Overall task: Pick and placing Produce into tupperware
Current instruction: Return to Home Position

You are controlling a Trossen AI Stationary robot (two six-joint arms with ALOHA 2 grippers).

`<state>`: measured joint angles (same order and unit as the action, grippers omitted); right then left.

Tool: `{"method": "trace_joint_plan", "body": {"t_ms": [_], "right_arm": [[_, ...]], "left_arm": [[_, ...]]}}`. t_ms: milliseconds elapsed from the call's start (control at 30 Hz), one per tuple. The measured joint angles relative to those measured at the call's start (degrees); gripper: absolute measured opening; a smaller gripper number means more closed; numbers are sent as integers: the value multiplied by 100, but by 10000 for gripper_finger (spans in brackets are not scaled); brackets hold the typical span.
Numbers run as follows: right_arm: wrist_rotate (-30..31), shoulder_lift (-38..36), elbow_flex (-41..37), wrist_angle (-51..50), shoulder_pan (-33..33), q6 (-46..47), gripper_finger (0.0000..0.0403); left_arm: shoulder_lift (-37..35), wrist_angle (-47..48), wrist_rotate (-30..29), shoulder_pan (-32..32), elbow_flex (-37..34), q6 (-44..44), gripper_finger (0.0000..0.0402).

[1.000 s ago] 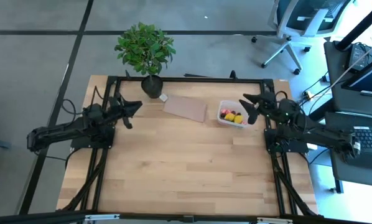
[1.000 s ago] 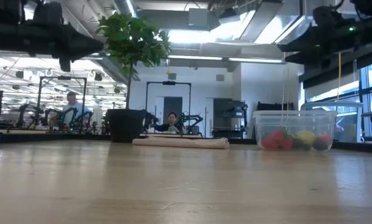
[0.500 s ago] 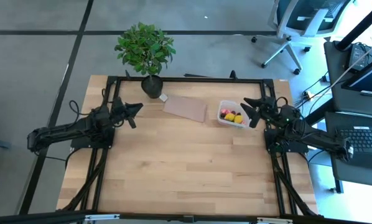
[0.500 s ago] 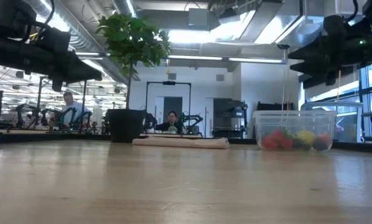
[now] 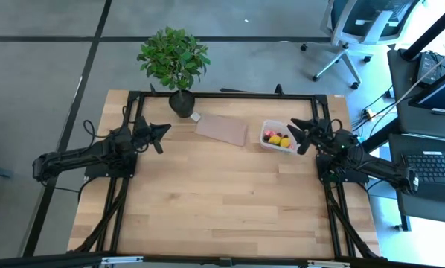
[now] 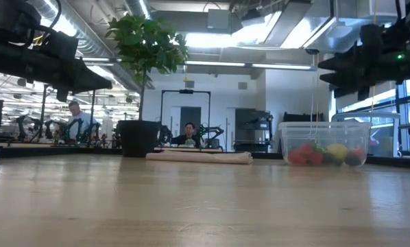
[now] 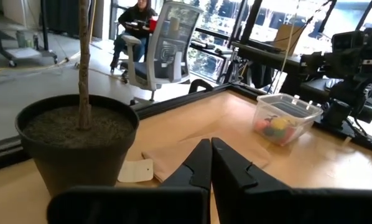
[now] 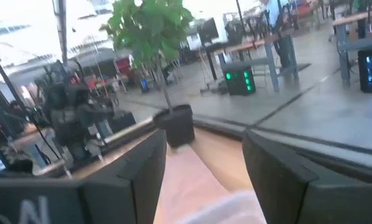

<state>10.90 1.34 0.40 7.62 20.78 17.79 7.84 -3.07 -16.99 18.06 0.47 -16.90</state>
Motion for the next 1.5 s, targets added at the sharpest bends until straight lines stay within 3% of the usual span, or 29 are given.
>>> {"method": "trace_joint_plan", "body": {"t_ms": [133, 467, 1500], "right_arm": [[-6, 1, 1, -526, 0, 118, 213], [-48, 55, 11, -521, 0, -310, 213], [-51, 55, 11, -519, -65, -311, 214]], "left_arm": [[0, 2, 27, 0, 0, 118, 5], [0, -3, 17, 0, 0, 393, 30], [2, 0, 9, 0, 0, 397, 89]]}}
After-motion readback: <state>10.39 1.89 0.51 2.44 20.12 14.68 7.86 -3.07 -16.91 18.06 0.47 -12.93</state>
